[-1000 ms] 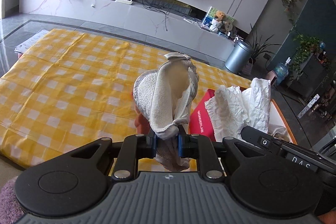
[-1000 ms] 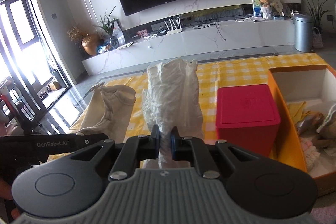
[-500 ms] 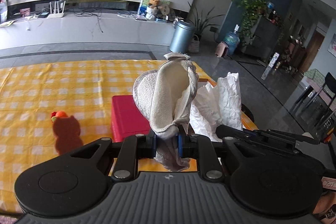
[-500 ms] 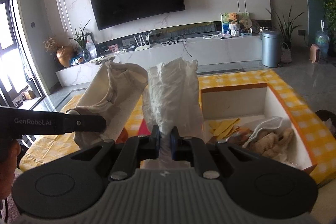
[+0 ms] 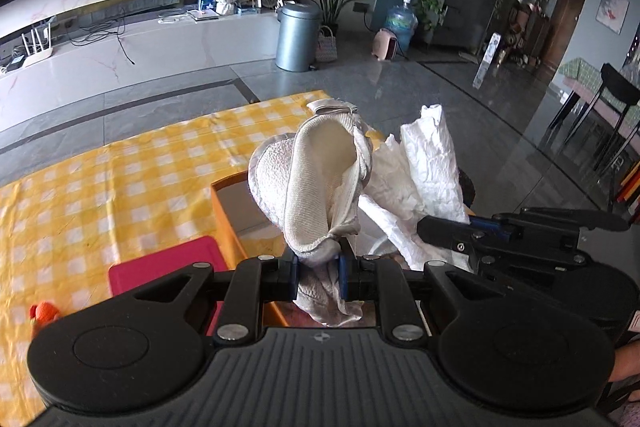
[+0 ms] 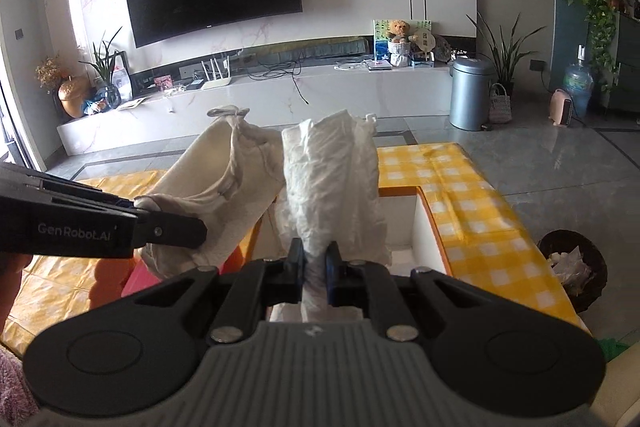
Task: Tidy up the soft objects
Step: 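Carry the terry pad and plastic bag into the orange box and open both tools, then withdraw both tools up out of the orange box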
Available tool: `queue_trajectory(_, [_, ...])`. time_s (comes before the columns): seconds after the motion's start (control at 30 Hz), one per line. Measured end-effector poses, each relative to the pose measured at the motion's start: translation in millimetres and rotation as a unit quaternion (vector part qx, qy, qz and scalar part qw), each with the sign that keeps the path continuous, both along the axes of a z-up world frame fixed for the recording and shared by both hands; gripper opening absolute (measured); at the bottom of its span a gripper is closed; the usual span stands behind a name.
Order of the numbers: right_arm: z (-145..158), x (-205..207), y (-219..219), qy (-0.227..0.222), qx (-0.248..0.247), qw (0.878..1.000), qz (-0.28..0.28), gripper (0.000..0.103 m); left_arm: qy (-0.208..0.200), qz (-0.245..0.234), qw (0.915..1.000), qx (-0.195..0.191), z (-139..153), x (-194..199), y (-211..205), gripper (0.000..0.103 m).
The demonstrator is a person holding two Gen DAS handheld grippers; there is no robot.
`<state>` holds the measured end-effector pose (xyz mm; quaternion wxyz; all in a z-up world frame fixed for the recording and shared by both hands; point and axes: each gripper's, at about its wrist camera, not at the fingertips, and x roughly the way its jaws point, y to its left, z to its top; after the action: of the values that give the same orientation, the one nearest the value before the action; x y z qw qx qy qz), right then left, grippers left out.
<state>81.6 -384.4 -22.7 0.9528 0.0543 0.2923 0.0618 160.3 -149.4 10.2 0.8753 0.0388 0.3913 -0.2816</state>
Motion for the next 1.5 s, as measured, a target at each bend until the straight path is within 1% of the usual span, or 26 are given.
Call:
queue_trajectory(0.13, [-10.8,32.5,-14.1,0.022,0.006,1.0,-0.004,0.008,0.014,-0.006,0.9996,0.022,-18.5,23.1,-20.0,0.02])
queue_trajectory(0.33, [-38.4,77.2,-20.4,0.057,-0.008,0.998,0.002,0.008,0.026,-0.012,0.9968,0.074,-48.7,50.7,-41.5,0.02])
queue_trajectory(0.5, [-64.2,108.5,-19.4,0.1,-0.01,0.995,0.01,0.008,0.06,-0.017,0.991,0.119,-74.0,64.4,-49.7,0.02])
queue_trajectory(0.67, [-89.9,121.4,-10.3,0.146,-0.026,0.989,0.019,0.008,0.082,-0.038,0.9827,0.162,-92.3,72.4,-63.3,0.02])
queue_trajectory(0.8, [-105.4,127.7,-9.1,0.186,-0.027,0.982,0.015,0.009,0.098,-0.047,0.978,0.178,-104.6,77.7,-71.3,0.021])
queue_trajectory(0.9, [-114.0,128.8,-9.7,0.207,-0.024,0.978,0.014,0.009,0.106,-0.049,0.9758,0.185,-112.6,80.9,-73.3,0.021])
queue_trajectory(1.0, [-117.1,127.9,-8.8,0.215,-0.027,0.976,0.014,0.009,0.101,-0.05,0.9757,0.188,-111.1,77.9,-73.0,0.024])
queue_trajectory(1.1, [-114.5,125.6,-7.6,0.211,-0.028,0.977,0.013,0.009,0.099,-0.044,0.9767,0.186,-109.0,77.3,-70.0,0.027])
queue_trajectory(1.17, [-108.5,124.3,-6.1,0.202,-0.033,0.979,0.014,0.012,0.094,-0.042,0.9777,0.183,-105.9,78.2,-69.8,0.029])
queue_trajectory(1.23, [-100.9,121.4,-4.7,0.191,-0.044,0.981,0.014,0.018,0.083,-0.038,0.9776,0.189,-101.8,76.0,-69.7,0.036])
queue_trajectory(1.3, [-92.8,118.1,-3.2,0.183,-0.057,0.981,0.011,0.022,0.07,-0.036,0.9778,0.194,-97.0,74.0,-68.5,0.047])
queue_trajectory(1.37, [-85.3,116.0,-4.1,0.179,-0.062,0.982,0.008,0.026,0.067,-0.032,0.9786,0.192,-90.2,71.9,-65.4,0.054])
queue_trajectory(1.43, [-77.7,111.9,-6.1,0.174,-0.064,0.983,0.001,0.034,0.063,-0.032,0.9802,0.185,-81.9,69.5,-61.5,0.056])
queue_trajectory(1.47, [-73.1,109.4,-6.7,0.171,-0.066,0.983,-0.003,0.037,0.059,-0.031,0.9813,0.181,-76.7,67.9,-59.5,0.057])
queue_trajectory(1.5, [-68.3,106.6,-7.0,0.167,-0.069,0.983,-0.009,0.044,0.055,-0.03,0.9824,0.176,-71.5,66.1,-56.9,0.057])
